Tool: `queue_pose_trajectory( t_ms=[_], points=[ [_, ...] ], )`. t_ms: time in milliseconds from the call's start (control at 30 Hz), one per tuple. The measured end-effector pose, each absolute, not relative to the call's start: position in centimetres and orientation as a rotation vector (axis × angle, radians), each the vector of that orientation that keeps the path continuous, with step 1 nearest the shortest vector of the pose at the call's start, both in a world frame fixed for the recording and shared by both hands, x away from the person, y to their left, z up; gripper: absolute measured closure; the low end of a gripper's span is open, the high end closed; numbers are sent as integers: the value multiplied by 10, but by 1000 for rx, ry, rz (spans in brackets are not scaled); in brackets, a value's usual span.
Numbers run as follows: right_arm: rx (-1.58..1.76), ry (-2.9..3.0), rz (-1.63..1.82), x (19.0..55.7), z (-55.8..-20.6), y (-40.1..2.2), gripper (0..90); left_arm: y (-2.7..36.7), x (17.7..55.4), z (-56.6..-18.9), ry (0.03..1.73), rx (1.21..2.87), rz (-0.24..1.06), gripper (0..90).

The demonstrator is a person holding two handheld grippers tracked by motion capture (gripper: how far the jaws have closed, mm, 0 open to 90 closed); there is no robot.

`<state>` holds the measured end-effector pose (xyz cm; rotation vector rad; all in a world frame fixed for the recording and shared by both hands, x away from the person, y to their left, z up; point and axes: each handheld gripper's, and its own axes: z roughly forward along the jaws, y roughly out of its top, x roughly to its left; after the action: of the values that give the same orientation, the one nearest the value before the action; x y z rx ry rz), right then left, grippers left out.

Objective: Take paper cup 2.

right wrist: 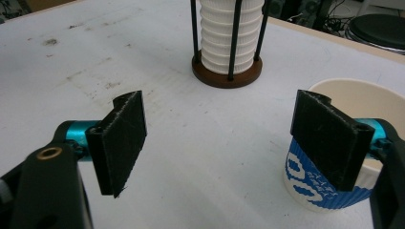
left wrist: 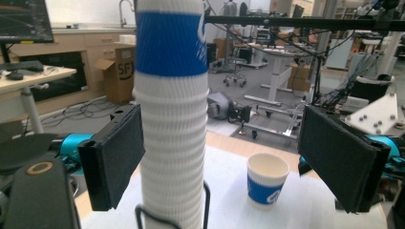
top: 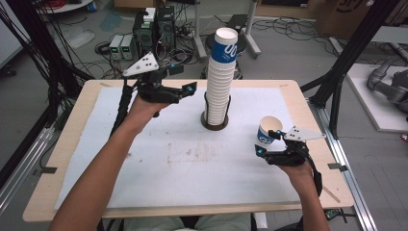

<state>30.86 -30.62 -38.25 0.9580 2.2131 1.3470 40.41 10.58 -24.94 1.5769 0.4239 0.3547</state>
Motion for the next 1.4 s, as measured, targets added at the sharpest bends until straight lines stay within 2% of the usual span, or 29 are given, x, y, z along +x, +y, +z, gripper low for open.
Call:
queue_pose_trajectory(
  t_ms=[200,733,1400],
  points=[
    [962,2218,1352,309,-382,-310,202,86,421,-225,402,1567,354,160],
    [945,2201,1367,306,-376,-313,202,61,458,-202,464,1601,416,160],
    [950,2196,1377,305,-377,-315,202,19,487,-206,507,1647,410,160]
  ],
)
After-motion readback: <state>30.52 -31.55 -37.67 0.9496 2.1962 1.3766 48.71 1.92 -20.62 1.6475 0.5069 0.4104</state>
